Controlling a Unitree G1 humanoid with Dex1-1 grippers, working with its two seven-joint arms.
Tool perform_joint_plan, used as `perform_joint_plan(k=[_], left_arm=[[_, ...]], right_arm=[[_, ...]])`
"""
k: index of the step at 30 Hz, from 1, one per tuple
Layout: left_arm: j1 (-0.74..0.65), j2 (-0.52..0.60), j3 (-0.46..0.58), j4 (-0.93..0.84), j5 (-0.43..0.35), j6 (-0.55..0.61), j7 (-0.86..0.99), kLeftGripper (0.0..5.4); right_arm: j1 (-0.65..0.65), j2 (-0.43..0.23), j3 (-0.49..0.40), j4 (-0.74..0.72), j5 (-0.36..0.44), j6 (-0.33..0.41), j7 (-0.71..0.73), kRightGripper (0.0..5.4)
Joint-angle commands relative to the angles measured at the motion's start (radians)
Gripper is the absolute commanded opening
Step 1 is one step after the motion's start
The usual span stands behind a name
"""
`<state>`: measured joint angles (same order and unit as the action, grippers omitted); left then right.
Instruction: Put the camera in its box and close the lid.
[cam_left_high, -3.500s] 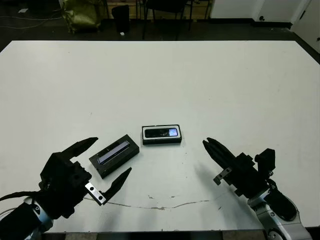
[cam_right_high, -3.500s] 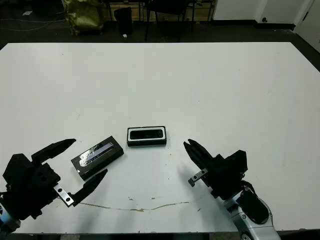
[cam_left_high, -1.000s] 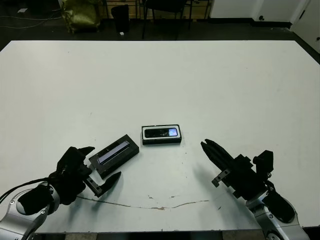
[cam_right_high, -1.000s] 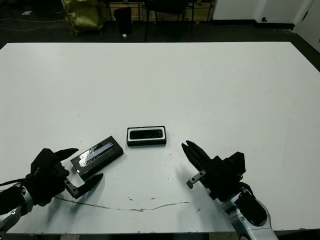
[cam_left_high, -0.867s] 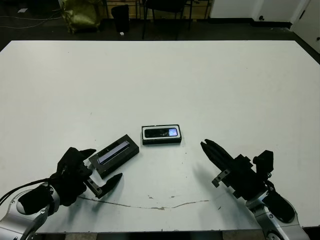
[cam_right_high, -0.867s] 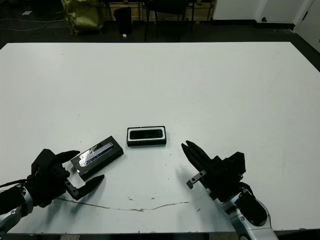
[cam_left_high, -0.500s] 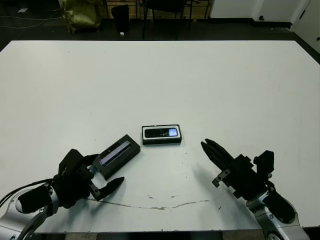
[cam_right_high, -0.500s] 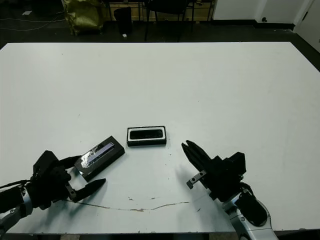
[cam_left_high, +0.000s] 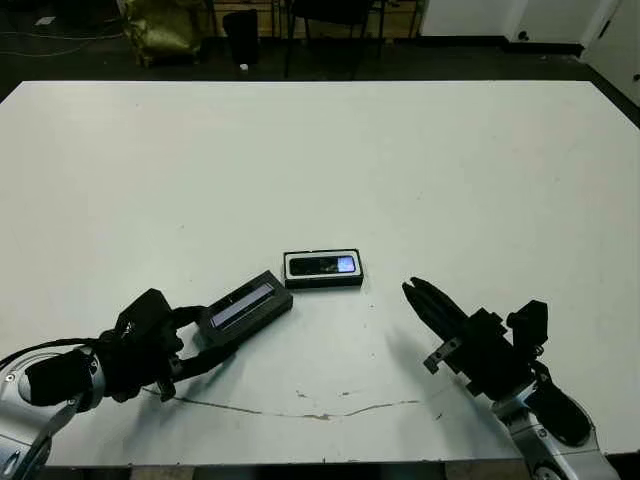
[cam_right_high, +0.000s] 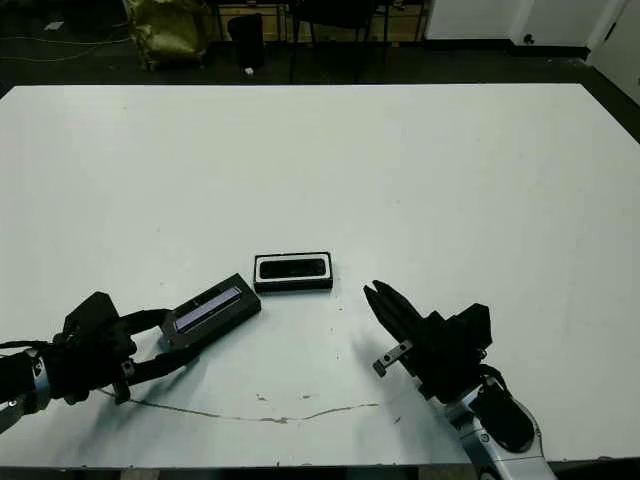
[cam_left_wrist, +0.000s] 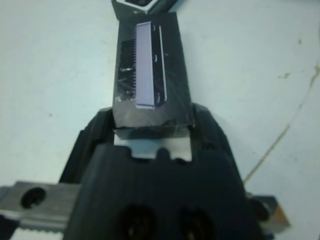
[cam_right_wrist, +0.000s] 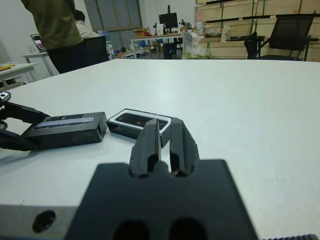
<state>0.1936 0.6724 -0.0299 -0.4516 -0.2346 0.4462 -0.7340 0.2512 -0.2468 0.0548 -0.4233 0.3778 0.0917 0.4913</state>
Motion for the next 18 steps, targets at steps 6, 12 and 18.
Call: perform_joint_plan(k=[6, 12, 18], left_arm=[[-0.030, 0.025, 0.083, -0.057, -0.088, 0.112, 0.000, 2.19], [-0.134, 0.107, 0.254, -0.136, -0.205, 0.190, -0.035, 2.19], [-0.316, 0.227, 0.308, -0.061, -0.261, 0.134, -0.159, 2.19]], right_arm=[[0.009, -0.010, 0.002, 0.006, -0.012, 0.028, -0.014, 0.00], [0.012, -0.011, 0.003, 0.006, -0.013, 0.031, -0.012, 0.00], [0.012, -0.004, 0.005, 0.014, -0.014, 0.025, -0.013, 0.00]])
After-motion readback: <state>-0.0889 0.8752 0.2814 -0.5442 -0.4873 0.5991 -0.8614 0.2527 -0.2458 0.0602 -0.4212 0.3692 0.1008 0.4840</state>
